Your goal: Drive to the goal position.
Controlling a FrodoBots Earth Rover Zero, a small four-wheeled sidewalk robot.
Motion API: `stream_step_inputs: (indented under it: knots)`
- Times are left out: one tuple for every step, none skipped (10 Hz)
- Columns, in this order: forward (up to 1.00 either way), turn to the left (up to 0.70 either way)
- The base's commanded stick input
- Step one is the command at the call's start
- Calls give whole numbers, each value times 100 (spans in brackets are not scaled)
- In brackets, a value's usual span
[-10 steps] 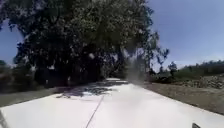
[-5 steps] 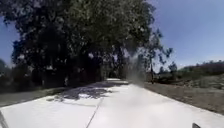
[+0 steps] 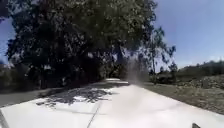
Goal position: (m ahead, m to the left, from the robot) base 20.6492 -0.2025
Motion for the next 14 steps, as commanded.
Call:
stream_step_inputs:
  knots:
    - [70, 0]
    - [70, 0]
    - [70, 0]
    - [70, 0]
    - [70, 0]
    - [70, 0]
    - [70, 0]
    - [70, 0]
    - [70, 0]
    - [70, 0]
    - [70, 0]
    - [70, 0]
    - [70, 0]
    - [70, 0]
